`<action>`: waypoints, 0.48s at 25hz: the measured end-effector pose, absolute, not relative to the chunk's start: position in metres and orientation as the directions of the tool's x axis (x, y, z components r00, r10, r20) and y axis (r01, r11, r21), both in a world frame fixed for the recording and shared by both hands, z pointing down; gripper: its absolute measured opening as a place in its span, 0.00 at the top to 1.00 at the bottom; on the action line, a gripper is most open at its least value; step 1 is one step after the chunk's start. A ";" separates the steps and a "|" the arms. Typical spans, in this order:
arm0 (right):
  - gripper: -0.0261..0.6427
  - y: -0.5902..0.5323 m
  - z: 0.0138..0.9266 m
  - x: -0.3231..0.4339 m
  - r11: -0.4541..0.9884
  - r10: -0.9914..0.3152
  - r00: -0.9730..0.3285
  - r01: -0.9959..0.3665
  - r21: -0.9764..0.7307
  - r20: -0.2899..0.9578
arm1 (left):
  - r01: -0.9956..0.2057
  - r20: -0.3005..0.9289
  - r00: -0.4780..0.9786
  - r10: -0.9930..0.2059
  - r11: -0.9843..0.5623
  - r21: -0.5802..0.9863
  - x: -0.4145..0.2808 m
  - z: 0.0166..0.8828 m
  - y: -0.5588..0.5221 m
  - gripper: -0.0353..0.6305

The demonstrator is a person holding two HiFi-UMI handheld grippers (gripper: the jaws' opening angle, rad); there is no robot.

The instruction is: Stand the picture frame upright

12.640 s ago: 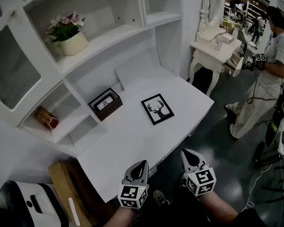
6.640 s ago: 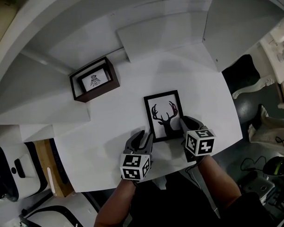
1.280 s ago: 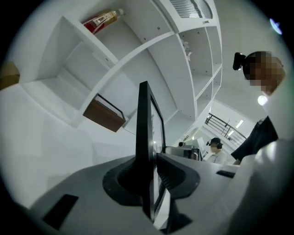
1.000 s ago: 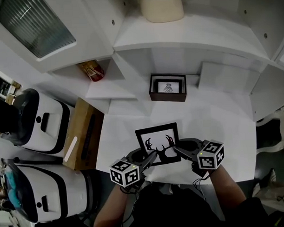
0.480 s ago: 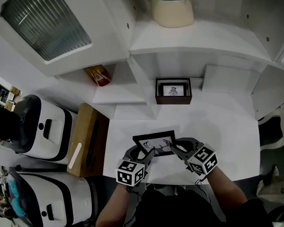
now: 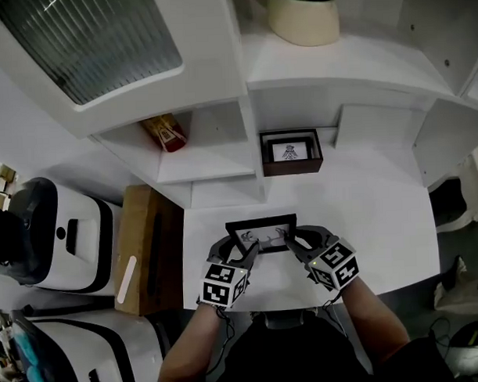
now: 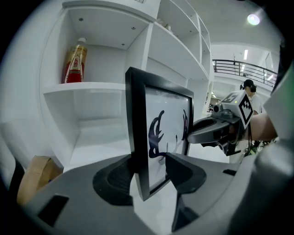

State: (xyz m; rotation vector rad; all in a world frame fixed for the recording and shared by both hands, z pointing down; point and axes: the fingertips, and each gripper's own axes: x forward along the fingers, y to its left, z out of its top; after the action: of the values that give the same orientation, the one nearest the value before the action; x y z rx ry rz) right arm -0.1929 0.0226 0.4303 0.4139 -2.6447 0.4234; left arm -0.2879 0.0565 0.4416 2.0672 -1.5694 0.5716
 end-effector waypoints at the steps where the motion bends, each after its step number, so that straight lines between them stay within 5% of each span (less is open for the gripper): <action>1: 0.84 0.022 0.432 -0.195 0.905 -0.228 -0.859 -0.360 -0.225 0.459 | -0.964 0.590 0.261 -0.764 -0.237 0.120 -0.290 0.443 0.055 0.62; 12: 0.84 0.014 0.444 -0.213 0.884 -0.314 -0.812 -0.439 -0.160 0.492 | -0.950 0.581 0.301 -0.756 -0.292 0.113 -0.311 0.456 0.040 0.62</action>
State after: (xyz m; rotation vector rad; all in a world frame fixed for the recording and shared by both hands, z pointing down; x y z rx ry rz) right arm -0.2132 0.0136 0.4444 0.5490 -2.5884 0.3691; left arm -0.3107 0.0397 0.4562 2.1357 -1.5191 0.5919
